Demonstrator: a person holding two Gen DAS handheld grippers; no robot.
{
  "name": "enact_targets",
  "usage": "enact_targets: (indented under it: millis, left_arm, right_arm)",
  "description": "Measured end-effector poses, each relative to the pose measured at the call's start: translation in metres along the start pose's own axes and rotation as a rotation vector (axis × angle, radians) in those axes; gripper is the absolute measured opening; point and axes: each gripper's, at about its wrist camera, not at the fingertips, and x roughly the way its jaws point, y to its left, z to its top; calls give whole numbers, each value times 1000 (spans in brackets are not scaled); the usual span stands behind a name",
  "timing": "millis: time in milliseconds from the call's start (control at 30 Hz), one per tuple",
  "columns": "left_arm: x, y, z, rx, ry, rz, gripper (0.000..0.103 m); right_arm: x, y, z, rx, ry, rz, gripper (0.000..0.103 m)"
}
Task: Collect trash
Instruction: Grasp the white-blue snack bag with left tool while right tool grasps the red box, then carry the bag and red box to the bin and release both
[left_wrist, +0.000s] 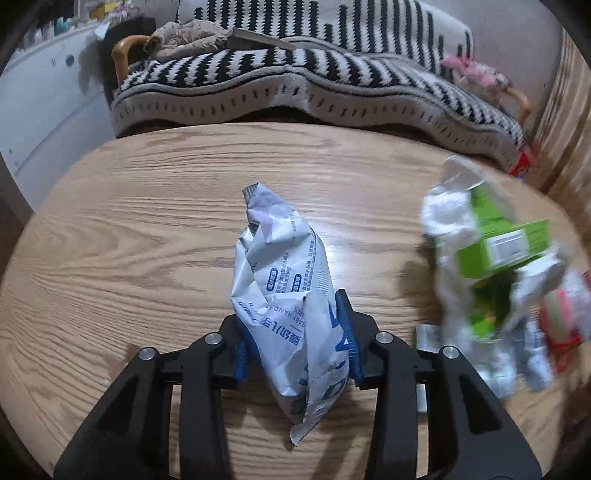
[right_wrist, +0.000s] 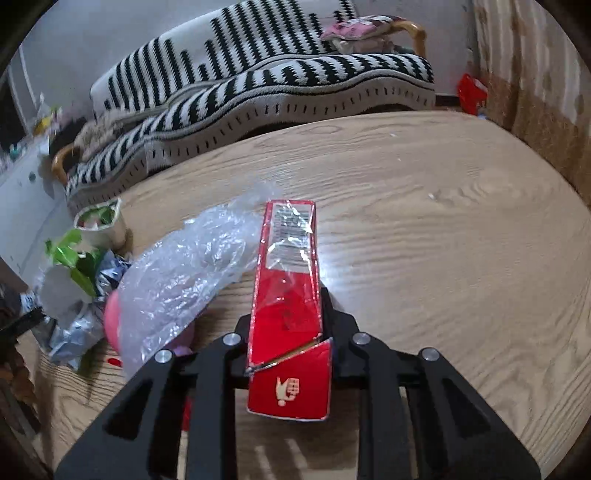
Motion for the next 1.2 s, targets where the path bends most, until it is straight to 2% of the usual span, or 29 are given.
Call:
enact_targets:
  millis: [133,233,433,600,733,867,933,1033,1100,1200]
  left_arm:
    - [-16,-12,-3,34,-49,20,39]
    - [-18,-13,-4,32,-43,23,39]
    - [-20,-10,-5,24,-32,22,39]
    - [-20,-4,-1,4,-15,21,39]
    - [-34,-5,2,-13,-18,-42,39]
    - [-65,-23,-6,-5,-73,-85,39]
    - [-86,-43,-17,-22,-100,-99,39]
    - [-123,-98,-49,19,-116,-232,39]
    - [-143,-153,-77,101,-59,-385,39]
    - [-176,-218,-112,232,-21,-487,39]
  right_arm:
    - [-28,-6,-6,29,-94,-56,23]
    - [-44,-11,-10,54,-168,-115,23]
    - [-40,-15,-9,74,-139,-167,23]
    - [-31,-3,-7,41,-97,-143,23]
    - [-33,5,-4,21,-100,-148,23]
    - [-60,7,-4,64,-153,-100,23]
    - [-87,4,-10,81,-203,-78,23]
    - [-132,-15,-32,142,-256,-22,23]
    - [-158,-35,-51,158,-266,-42,23]
    - [-195,-71,-75,191,-276,-75,23]
